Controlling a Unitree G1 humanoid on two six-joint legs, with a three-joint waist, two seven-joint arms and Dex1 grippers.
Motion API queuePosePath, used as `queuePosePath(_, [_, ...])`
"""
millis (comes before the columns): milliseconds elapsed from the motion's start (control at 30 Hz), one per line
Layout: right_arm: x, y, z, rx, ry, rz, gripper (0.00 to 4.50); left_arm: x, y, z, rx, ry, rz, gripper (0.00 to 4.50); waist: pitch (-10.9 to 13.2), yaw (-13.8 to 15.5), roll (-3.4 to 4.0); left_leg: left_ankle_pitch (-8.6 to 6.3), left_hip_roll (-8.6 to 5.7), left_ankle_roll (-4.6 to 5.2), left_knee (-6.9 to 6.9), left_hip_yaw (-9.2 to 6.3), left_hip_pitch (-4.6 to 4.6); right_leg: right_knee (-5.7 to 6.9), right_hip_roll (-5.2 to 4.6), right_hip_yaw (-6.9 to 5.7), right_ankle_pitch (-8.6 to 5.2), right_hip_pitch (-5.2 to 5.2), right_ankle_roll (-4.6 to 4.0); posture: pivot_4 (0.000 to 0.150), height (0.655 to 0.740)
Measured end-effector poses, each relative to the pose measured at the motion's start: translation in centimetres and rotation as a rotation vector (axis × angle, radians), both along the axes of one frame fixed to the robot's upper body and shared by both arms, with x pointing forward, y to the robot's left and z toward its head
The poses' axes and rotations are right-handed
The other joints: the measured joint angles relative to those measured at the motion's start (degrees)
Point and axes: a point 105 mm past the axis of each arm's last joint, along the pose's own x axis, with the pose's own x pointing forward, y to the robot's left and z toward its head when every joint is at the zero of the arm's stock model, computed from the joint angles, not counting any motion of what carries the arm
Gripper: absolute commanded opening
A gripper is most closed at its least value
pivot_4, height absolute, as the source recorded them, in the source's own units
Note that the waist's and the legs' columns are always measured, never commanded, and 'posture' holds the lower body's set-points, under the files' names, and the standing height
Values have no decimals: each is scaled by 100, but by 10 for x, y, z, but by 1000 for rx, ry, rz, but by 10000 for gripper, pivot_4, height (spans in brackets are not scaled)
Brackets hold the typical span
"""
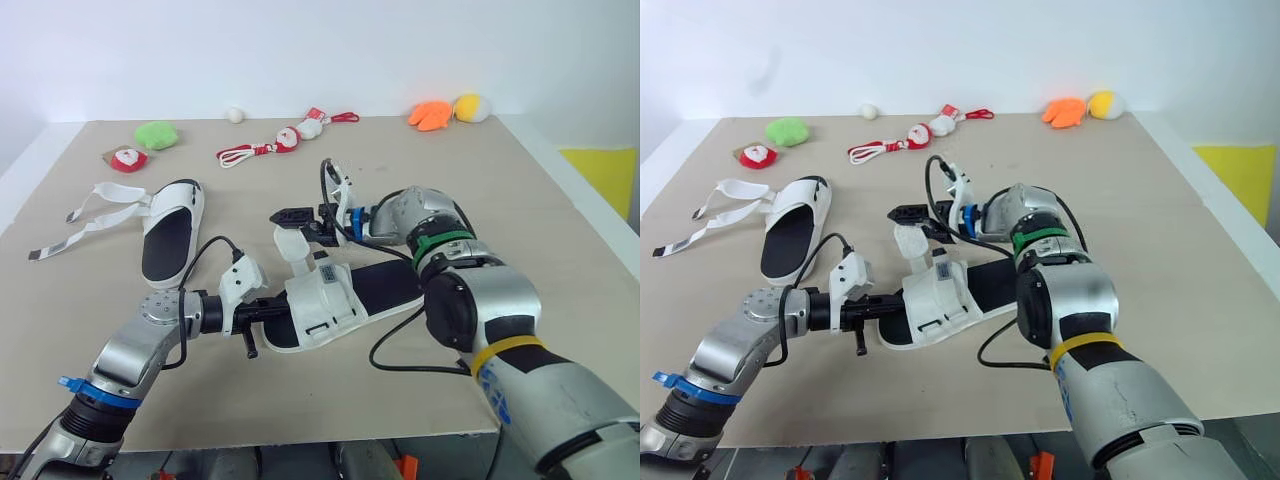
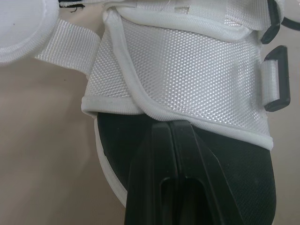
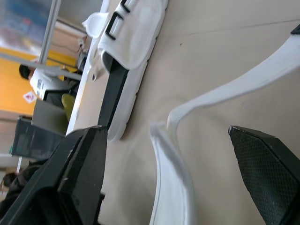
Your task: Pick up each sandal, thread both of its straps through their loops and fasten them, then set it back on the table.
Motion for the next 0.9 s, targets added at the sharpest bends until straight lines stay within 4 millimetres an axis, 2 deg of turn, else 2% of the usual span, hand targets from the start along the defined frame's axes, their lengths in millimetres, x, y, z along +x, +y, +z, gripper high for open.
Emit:
queuePosePath(233, [6,7,0,5,-27,-58,44354,0,0,0,-1,-2,5,0,0,-10,0,0,0,0,0,-2,-2,0,0,-1,0,-1,0,1500,7400])
queuePosePath(300, [9,8,2,8,-51,-69,39392,-1,1,0,-1,-2,8,0,0,-12,0,0,0,0,-1,-2,-2,0,1,-1,0,-1,0,1500,7400])
queuePosePath(433, [9,10,0,-26,-88,-49,25631,-1,1,0,0,0,17,0,0,-16,0,0,0,0,-1,-2,-1,0,1,-1,0,-1,0,1500,7400])
queuePosePath(533, [6,13,-2,-46,-107,-19,10226,-1,1,0,-2,2,20,0,0,-18,0,0,0,0,-1,-3,-1,0,2,-1,0,-1,0,1500,7400])
queuePosePath(600, [4,14,-4,-65,-116,3,2167,-1,1,0,-3,2,20,0,0,-18,0,0,0,0,0,-3,-1,0,2,-1,0,-1,0,1500,7400])
queuePosePath(633, [4,15,-5,-73,-123,16,521,-1,1,0,-3,2,20,0,0,-18,0,0,0,0,0,-3,-1,0,2,-1,0,-1,0,1500,7400])
queuePosePath(800, [2,18,-1,-86,-237,95,521,-1,1,0,-3,2,21,0,0,-18,0,0,0,0,-1,-3,-1,0,2,-1,0,-1,1,1500,7400])
queuePosePath(900, [-1,21,6,-71,-367,179,521,-1,1,0,-4,2,21,0,0,-19,1,0,0,0,-1,-3,-1,0,2,-1,0,-1,1,1500,7400])
